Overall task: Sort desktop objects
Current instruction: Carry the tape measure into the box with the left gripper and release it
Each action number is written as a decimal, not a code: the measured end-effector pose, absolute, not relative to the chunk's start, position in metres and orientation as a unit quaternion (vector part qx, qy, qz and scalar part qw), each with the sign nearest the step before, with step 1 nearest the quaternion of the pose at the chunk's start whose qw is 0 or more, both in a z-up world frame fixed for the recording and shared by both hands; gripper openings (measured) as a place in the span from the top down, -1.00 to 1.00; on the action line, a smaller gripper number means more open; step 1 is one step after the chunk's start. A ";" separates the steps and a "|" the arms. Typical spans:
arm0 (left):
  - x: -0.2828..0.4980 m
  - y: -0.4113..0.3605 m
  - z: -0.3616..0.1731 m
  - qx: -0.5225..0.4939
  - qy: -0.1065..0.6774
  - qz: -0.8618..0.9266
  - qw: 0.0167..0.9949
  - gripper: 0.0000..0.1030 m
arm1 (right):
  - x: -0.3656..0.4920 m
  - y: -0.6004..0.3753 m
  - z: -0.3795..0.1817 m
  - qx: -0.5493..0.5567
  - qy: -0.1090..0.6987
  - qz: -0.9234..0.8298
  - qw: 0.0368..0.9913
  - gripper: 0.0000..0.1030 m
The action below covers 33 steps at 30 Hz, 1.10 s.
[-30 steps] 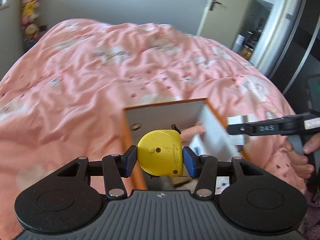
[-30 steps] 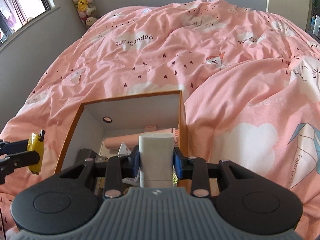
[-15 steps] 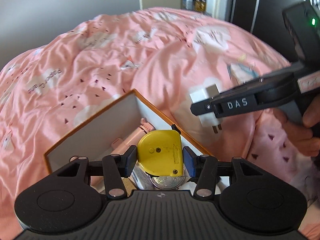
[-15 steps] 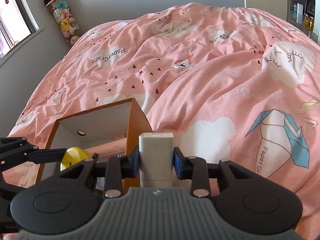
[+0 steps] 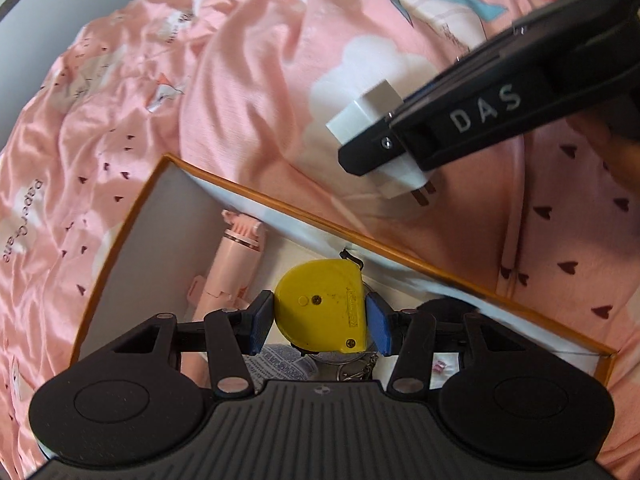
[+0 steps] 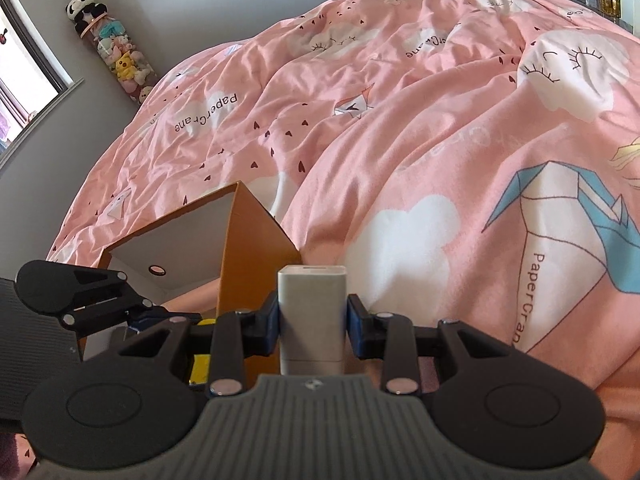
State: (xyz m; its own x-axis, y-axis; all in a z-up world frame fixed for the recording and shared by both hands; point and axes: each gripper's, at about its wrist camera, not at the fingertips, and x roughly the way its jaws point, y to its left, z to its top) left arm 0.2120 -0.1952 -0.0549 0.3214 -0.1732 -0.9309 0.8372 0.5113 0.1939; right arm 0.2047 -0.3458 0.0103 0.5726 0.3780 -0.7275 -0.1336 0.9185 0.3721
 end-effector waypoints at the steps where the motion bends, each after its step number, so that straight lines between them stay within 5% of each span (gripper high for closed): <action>1: 0.212 -0.196 -0.059 0.361 0.471 -0.349 0.725 -0.12 | 0.205 -0.347 0.009 0.141 0.439 0.146 0.875 0.31; 33: 0.214 -0.155 -0.096 0.321 0.512 -0.365 0.708 -0.14 | 0.197 -0.341 0.022 0.137 0.442 0.149 0.874 0.30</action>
